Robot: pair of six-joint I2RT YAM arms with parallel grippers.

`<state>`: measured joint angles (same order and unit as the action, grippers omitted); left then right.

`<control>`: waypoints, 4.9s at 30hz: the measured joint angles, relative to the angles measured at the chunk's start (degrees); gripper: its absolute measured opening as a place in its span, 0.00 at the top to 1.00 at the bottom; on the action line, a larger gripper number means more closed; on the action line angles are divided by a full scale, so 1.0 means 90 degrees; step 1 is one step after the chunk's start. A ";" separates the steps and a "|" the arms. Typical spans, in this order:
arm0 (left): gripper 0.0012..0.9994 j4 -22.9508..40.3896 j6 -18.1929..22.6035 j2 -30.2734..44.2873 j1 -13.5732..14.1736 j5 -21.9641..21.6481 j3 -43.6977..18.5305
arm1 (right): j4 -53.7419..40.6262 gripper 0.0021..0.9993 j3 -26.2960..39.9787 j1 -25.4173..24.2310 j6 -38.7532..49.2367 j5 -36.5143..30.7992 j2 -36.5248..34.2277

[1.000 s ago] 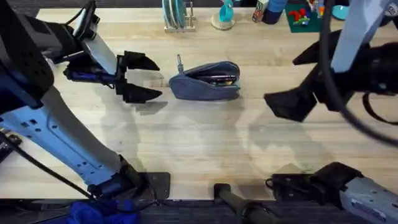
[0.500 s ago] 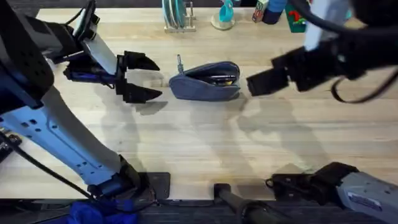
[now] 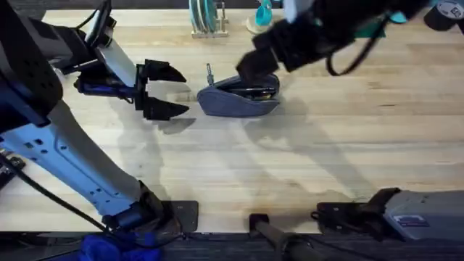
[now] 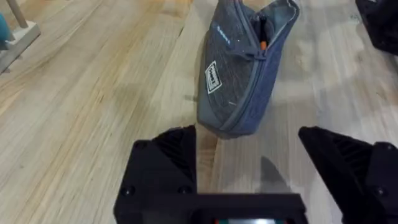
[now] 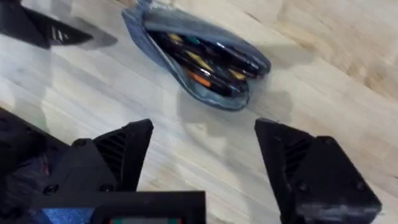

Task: Unzip the bag, pick up the pens from the table one at a time and place them inside, then zip the bag closed.

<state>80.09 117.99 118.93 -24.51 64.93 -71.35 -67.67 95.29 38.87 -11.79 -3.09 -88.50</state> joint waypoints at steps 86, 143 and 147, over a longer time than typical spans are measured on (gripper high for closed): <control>0.00 0.0002 0.0000 0.0000 0.0000 0.0002 0.0000 | 0.1711 0.00 0.1267 0.0595 -0.0353 0.0118 -0.2614; 0.00 0.0002 0.0000 0.0000 0.0000 0.0002 0.0000 | 0.1800 0.09 0.1270 0.0638 -0.0784 0.0327 -0.3401; 0.00 0.0000 0.0000 0.0000 0.0000 0.0002 0.0000 | 0.1803 0.12 0.1270 0.0726 -0.0791 0.0325 -0.3401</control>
<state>80.09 117.99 118.93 -24.51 64.95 -71.35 -51.44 106.72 45.40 -18.91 -0.16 -119.11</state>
